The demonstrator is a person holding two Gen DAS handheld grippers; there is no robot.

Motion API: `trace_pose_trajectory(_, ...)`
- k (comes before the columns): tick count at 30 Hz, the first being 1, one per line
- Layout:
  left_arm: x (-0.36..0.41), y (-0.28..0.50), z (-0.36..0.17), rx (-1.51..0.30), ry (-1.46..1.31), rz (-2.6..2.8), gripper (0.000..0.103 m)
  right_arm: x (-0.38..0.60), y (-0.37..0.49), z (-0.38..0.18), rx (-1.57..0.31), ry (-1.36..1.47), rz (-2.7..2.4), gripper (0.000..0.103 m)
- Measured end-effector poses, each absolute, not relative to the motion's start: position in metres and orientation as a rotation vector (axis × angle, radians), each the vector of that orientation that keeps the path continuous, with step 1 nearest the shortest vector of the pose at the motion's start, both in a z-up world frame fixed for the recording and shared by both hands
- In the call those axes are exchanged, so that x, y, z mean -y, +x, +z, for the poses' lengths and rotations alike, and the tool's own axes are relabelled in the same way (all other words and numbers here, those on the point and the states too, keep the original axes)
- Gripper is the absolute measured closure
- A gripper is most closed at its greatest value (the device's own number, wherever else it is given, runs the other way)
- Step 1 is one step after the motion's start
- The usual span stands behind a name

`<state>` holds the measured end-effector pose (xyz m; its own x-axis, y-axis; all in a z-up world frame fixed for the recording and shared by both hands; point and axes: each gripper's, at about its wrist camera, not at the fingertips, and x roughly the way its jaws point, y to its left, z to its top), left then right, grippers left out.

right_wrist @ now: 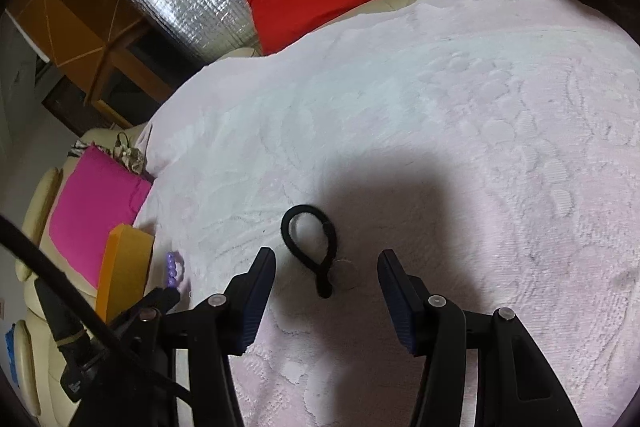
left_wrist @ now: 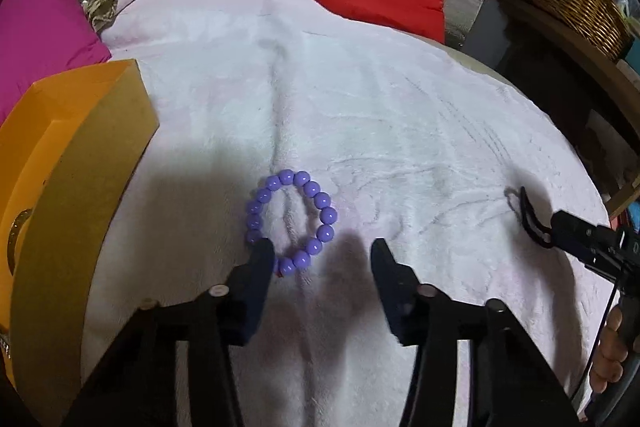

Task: Organize jewelry
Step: 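Close the left tool on the purple bead bracelet, then lift the purple bracelet with the left tool while the right tool grasps the black hair tie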

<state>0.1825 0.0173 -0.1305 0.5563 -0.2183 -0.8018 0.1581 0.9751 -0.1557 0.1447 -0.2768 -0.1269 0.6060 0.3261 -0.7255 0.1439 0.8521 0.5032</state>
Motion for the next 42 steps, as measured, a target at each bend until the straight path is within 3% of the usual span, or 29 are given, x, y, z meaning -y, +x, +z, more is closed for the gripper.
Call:
trace_pose_trajectory(4, -0.018, 0.192, -0.131, -0.944, -0.037, -0.209, 0.065, 0.266, 0.148, -0.132, -0.954, 0.49, 0.082, 0.044)
trace_pose_trajectory(6, -0.016, 0.199, -0.137, -0.978, -0.031, -0.208, 0.078, 0.26, 0.147, -0.131, -0.946, 0.45, 0.063, 0.045)
trace_pose_trajectory(7, -0.016, 0.202, -0.138, -0.986, -0.031, -0.207, 0.078, 0.256, 0.146, -0.131, -0.943, 0.425, 0.043, 0.053)
trace_pose_trajectory(8, -0.016, 0.202, -0.138, -0.983, -0.029, -0.207, 0.079, 0.252, 0.145, -0.131, -0.943, 0.393, 0.019, 0.068)
trace_pose_trajectory(9, -0.016, 0.203, -0.138, -0.983, -0.03, -0.208, 0.084, 0.25, 0.145, -0.131, -0.945, 0.372, 0.006, 0.073)
trace_pose_trajectory(17, -0.025, 0.198, -0.136, -0.992, -0.047, -0.185, 0.093, 0.229, 0.133, -0.125, -0.878, 0.275, -0.098, 0.09)
trace_pose_trajectory(32, -0.032, 0.155, -0.105, -0.908, 0.014, -0.266, 0.093, 0.224, 0.094, -0.122, -0.936, 0.313, -0.171, 0.093)
trace_pose_trajectory(42, 0.006, 0.128, -0.097, -0.896, 0.084, -0.449, 0.093, 0.229, 0.085, -0.111, -0.974, 0.336, -0.156, 0.093)
